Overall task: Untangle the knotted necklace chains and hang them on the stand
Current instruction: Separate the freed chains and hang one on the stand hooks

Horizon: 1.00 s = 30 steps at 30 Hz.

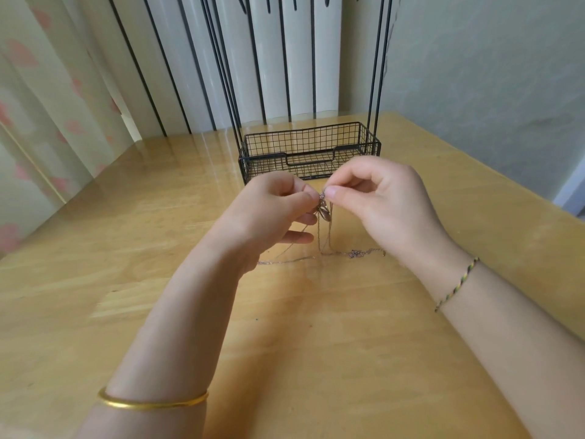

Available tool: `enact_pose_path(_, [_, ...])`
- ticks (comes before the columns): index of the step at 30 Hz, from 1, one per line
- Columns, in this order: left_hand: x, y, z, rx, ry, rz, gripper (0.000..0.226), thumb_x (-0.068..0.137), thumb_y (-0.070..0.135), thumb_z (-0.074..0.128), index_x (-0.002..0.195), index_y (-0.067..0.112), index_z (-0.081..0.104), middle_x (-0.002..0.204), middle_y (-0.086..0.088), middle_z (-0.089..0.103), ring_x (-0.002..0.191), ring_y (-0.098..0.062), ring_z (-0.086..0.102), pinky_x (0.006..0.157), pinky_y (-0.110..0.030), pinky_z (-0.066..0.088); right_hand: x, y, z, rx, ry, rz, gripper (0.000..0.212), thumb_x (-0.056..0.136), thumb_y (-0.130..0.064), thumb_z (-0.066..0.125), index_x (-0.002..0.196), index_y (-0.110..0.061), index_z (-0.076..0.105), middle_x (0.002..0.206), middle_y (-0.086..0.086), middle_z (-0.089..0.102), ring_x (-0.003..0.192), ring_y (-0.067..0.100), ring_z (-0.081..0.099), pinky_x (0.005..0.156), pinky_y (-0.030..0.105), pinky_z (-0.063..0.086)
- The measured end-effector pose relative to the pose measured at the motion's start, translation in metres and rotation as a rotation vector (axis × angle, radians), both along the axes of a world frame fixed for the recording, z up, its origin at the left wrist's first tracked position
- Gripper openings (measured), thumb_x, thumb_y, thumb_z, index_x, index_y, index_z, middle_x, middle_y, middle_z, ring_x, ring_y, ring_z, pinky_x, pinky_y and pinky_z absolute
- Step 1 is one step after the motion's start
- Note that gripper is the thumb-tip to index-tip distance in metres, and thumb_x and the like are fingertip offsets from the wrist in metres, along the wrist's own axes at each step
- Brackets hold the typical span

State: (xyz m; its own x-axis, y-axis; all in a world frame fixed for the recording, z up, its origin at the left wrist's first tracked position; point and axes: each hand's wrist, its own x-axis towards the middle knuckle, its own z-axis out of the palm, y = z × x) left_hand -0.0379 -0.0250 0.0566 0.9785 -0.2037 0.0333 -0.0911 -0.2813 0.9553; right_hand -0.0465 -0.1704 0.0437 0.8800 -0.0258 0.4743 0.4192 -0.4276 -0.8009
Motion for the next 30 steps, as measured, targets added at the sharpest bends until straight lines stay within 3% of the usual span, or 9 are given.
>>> enact_pose_path(5, [-0.0003, 0.0007, 0.0026, -0.100, 0.074, -0.024, 0.016, 0.094, 0.012, 0.054, 0.078, 0.012, 0.058, 0.082, -0.006, 0.060, 0.077, -0.015, 0.054, 0.081, -0.040, 0.057, 0.0001, -0.0042, 0.0030, 0.224, 0.217, 0.130, 0.010, 0.083, -0.004, 0.064, 0.079, -0.013, 0.066, 0.072, 0.003, 0.066, 0.064, 0.007, 0.060, 0.060, 0.022, 0.051])
enact_pose_path(10, [0.0002, 0.0023, 0.0010, -0.028, 0.051, -0.012, 0.015, 0.093, 0.015, 0.055, 0.079, 0.012, 0.060, 0.078, -0.004, 0.064, 0.075, -0.014, 0.057, 0.083, -0.033, 0.050, -0.0017, -0.0044, 0.0057, 0.178, 0.211, 0.147, 0.011, 0.081, -0.006, 0.066, 0.088, -0.014, 0.067, 0.069, -0.001, 0.064, 0.057, 0.004, 0.056, 0.055, 0.017, 0.046])
enact_pose_path(14, [0.0014, 0.0032, -0.0002, 0.013, 0.023, 0.013, 0.016, 0.091, 0.017, 0.058, 0.076, 0.013, 0.061, 0.073, -0.001, 0.062, 0.071, -0.013, 0.057, 0.083, -0.034, 0.049, -0.0029, -0.0030, 0.0057, 0.014, 0.112, 0.075, 0.004, 0.077, -0.011, 0.072, 0.078, -0.014, 0.070, 0.073, 0.001, 0.069, 0.063, 0.006, 0.058, 0.065, 0.026, 0.052])
enact_pose_path(18, [0.0027, 0.0007, -0.0029, 0.050, -0.010, 0.051, 0.018, 0.092, 0.017, 0.057, 0.075, 0.014, 0.060, 0.071, 0.001, 0.060, 0.071, -0.013, 0.056, 0.081, -0.034, 0.049, -0.0010, -0.0018, 0.0048, -0.147, 0.076, 0.026, 0.006, 0.079, -0.013, 0.071, 0.076, -0.017, 0.069, 0.077, -0.001, 0.068, 0.067, 0.006, 0.057, 0.066, 0.022, 0.049])
enact_pose_path(24, [0.0019, -0.0044, -0.0052, 0.155, -0.108, 0.099, 0.016, 0.096, 0.019, 0.050, 0.081, 0.014, 0.055, 0.083, -0.005, 0.065, 0.083, -0.021, 0.058, 0.087, -0.045, 0.050, -0.0003, -0.0042, 0.0054, -0.175, 0.136, 0.066, 0.007, 0.082, -0.011, 0.068, 0.082, -0.018, 0.070, 0.082, 0.002, 0.068, 0.066, 0.006, 0.055, 0.066, 0.021, 0.047])
enact_pose_path(30, [-0.0010, -0.0039, -0.0026, 0.238, -0.118, 0.021, 0.019, 0.097, 0.020, 0.048, 0.085, 0.010, 0.059, 0.084, -0.001, 0.065, 0.081, -0.015, 0.060, 0.085, -0.038, 0.052, 0.0017, -0.0053, 0.0038, -0.064, 0.102, -0.002, 0.014, 0.082, -0.011, 0.066, 0.073, -0.021, 0.064, 0.067, -0.009, 0.062, 0.059, 0.001, 0.050, 0.061, 0.020, 0.045])
